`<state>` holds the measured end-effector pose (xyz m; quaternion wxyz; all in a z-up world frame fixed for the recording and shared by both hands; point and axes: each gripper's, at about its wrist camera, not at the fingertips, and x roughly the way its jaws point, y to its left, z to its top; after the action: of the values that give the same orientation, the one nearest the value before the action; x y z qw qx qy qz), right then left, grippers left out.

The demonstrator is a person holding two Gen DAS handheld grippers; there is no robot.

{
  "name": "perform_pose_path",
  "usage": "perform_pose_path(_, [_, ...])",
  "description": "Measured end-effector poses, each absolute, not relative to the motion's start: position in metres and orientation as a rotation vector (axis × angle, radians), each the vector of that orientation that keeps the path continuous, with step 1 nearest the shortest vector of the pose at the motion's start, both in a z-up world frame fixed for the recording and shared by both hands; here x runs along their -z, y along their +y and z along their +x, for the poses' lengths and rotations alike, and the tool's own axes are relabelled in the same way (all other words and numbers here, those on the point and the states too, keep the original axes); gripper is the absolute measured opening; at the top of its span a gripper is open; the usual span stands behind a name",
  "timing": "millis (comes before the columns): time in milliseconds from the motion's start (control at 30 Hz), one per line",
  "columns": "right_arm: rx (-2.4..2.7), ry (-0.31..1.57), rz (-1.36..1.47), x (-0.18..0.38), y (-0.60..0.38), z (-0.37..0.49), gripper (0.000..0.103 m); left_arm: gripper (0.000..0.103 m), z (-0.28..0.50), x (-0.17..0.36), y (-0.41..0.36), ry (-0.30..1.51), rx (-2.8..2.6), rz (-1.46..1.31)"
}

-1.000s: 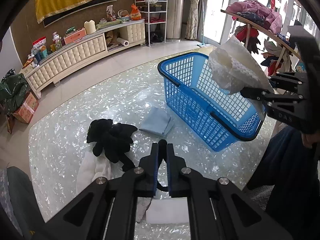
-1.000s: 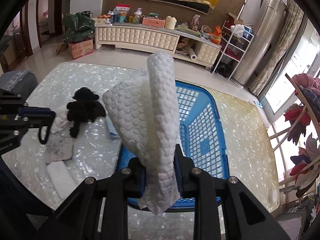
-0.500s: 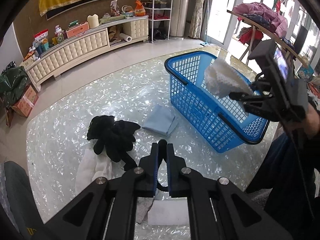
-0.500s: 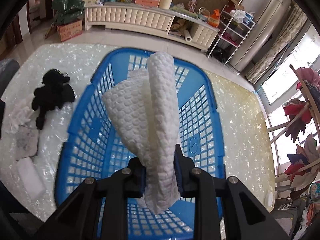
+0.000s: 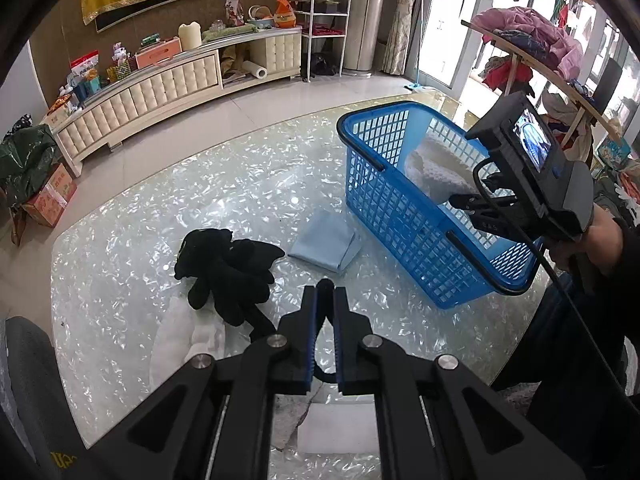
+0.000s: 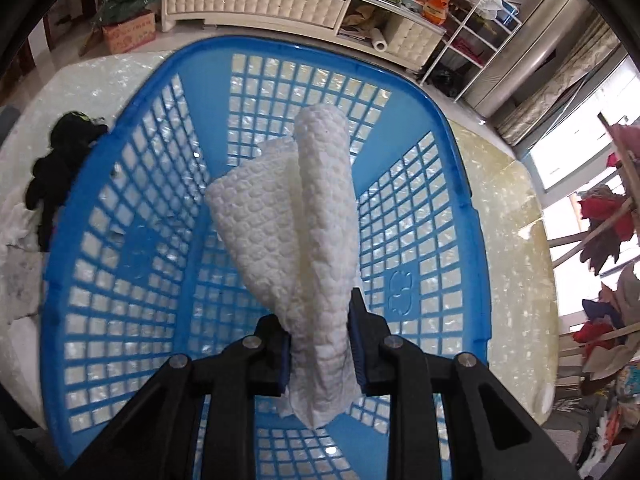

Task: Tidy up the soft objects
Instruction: 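Lift the white towel with the right gripper and carry it over the blue basket, then open the right gripper to drop the towel into the basket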

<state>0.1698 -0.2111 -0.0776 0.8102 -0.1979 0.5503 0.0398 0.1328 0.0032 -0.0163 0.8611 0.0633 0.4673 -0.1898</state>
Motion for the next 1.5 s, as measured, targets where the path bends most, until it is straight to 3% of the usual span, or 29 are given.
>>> perform_pose_path(233, [-0.082, 1.203, -0.478, 0.083, -0.199, 0.168, 0.026, 0.006, 0.133, 0.014, 0.003, 0.98, 0.403, 0.13])
perform_pose_path(300, [-0.074, 1.22, -0.502, 0.085, -0.195, 0.167, 0.037, 0.006, 0.133, 0.014, 0.003, 0.978, 0.405, 0.13])
perform_pose_path(367, [-0.087, 1.228, -0.524, 0.089, -0.192, 0.163, 0.059, 0.006, 0.132, 0.014, 0.003, 0.977, 0.406, 0.129])
perform_pose_path(467, [-0.09, 1.202, -0.546, 0.082, -0.184, 0.154, 0.084, 0.006, 0.132, 0.013, 0.004, 0.975, 0.405, 0.128])
perform_pose_path(1100, [-0.149, 1.001, -0.286, -0.002, -0.215, 0.089, 0.096, 0.006, 0.13, 0.008, -0.017, 0.951, 0.434, 0.156])
perform_pose_path(1167, [-0.151, 0.987, -0.273, -0.006, -0.22, 0.084, 0.102, 0.006, 0.128, 0.007, -0.022, 0.945, 0.438, 0.167])
perform_pose_path(1500, [-0.173, 0.911, -0.189, -0.014, -0.245, 0.072, 0.103, 0.006, 0.121, 0.013, -0.067, 0.962, 0.519, 0.254])
